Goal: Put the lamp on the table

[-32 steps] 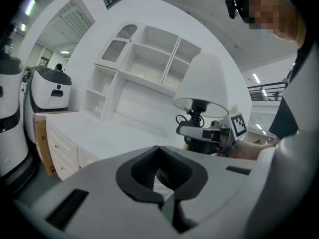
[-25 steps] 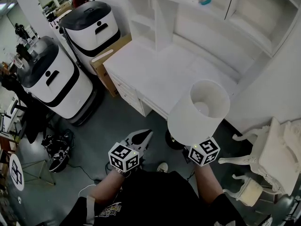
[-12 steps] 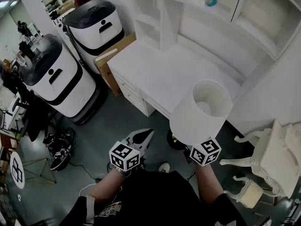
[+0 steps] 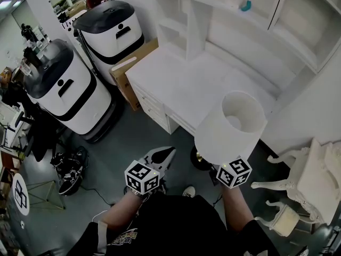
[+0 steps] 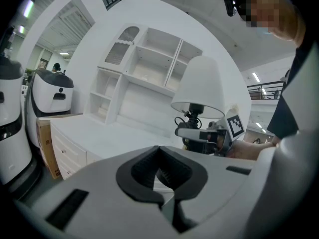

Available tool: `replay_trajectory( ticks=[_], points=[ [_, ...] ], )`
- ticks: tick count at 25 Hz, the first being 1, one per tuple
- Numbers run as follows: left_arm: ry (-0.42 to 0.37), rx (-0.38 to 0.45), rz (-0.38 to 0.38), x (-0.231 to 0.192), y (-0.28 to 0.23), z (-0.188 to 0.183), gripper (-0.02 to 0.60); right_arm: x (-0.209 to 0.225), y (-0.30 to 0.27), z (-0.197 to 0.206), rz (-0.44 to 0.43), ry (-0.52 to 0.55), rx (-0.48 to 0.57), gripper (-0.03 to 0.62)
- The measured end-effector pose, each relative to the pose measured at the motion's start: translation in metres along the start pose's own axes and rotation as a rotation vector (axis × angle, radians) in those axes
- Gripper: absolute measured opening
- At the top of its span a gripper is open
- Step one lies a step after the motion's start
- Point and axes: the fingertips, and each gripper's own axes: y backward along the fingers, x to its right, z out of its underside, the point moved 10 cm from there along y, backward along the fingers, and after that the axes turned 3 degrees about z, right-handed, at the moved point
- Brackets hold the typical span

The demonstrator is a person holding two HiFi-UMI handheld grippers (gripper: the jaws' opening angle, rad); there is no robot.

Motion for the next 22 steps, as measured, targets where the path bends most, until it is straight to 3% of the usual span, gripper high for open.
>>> replay_trajectory(
  ticks=[22],
  points=[
    [-0.024,-0.047,0.108,-0.07,0.01,-0.024,0.006,-0.022,-0.056,-0.006,0.106,-0.035,0.039,0.104]
  ],
)
